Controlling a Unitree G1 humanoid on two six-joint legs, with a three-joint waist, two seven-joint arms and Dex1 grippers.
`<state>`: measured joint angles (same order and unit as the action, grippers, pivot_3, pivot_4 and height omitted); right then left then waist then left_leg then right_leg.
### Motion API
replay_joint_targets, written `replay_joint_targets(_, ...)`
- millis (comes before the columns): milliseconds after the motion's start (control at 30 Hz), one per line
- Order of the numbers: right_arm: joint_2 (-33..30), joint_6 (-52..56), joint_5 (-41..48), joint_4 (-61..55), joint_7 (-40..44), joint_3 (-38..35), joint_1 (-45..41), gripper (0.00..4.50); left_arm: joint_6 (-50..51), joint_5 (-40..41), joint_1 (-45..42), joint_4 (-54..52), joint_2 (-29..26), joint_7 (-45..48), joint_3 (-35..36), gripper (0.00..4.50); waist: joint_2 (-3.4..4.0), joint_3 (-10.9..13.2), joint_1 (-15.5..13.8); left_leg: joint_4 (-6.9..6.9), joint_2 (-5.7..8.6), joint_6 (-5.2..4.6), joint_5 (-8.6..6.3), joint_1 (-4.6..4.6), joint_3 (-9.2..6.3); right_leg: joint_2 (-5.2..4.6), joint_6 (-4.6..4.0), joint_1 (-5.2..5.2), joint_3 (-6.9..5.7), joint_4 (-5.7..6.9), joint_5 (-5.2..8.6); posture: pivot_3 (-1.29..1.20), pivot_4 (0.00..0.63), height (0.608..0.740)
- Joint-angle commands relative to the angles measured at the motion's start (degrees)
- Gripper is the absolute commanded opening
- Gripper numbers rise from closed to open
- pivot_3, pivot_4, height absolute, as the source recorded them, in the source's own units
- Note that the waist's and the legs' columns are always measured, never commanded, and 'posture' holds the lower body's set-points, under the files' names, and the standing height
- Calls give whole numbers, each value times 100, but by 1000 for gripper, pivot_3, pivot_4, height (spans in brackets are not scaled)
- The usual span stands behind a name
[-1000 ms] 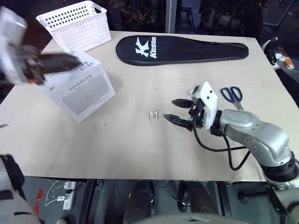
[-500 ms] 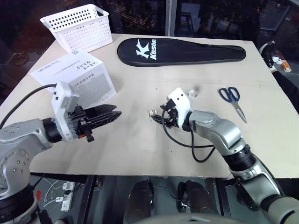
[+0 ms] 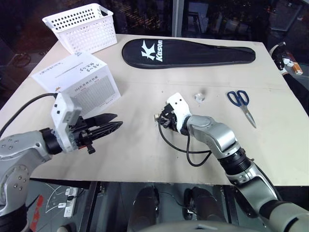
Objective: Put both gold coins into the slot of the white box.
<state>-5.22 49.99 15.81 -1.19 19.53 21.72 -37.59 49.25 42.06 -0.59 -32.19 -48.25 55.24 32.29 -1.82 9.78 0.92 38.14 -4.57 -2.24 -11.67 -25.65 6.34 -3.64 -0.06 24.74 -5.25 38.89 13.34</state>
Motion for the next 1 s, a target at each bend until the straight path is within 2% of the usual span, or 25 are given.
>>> replay_joint_targets(33,35,32,-59,-165,32,-150,-57,1456,-179,130,20,-107,-122,-3,-25,1591,0,0,2,0,0,0,0,-1,0,0,0,0,0,-1,0,0,150,740)
replay_joint_targets(133,17,80,-90,-212,43,-151,-60,1456,-214,168,34,-92,-156,-23,-49,1591,1,0,2,-2,0,0,0,-1,0,0,0,1,-1,-2,0,0,150,740)
replay_joint_targets(167,13,96,-101,-225,45,-151,-60,915,-229,177,44,-89,-167,-27,-55,1591,1,1,2,-3,0,0,0,-1,0,0,0,1,-1,-2,0,0,150,740)
replay_joint_targets(200,10,115,-112,-238,46,-149,-61,625,-244,185,57,-81,-180,-23,-60,1591,2,1,2,-4,0,0,0,-1,0,0,0,2,-1,-2,0,0,150,740)
replay_joint_targets(233,8,131,-119,-253,48,-151,-59,60,-256,198,66,-79,-190,-24,-63,1591,4,2,3,-4,0,0,0,-1,0,0,0,2,-1,-2,1,0,150,740)
replay_joint_targets(533,-18,240,-154,-375,106,-184,-27,60,-325,262,56,-26,-202,-57,-134,1591,6,4,2,-8,0,12,-8,-1,1,-1,11,4,-1,-4,8,0,150,740)
replay_joint_targets(733,-164,82,-7,-711,409,-293,-36,60,-32,705,-126,111,-186,-165,-181,1591,12,8,-4,-10,0,11,-8,-5,0,-2,15,6,-2,-7,11,0,150,740)
replay_joint_targets(1000,-880,206,1269,-1965,1916,-893,-69,60,308,1373,-1117,594,-175,-243,-766,1591,24,15,-27,-12,4,-4,0,-8,-5,-1,21,5,-8,-10,13,0,150,740)
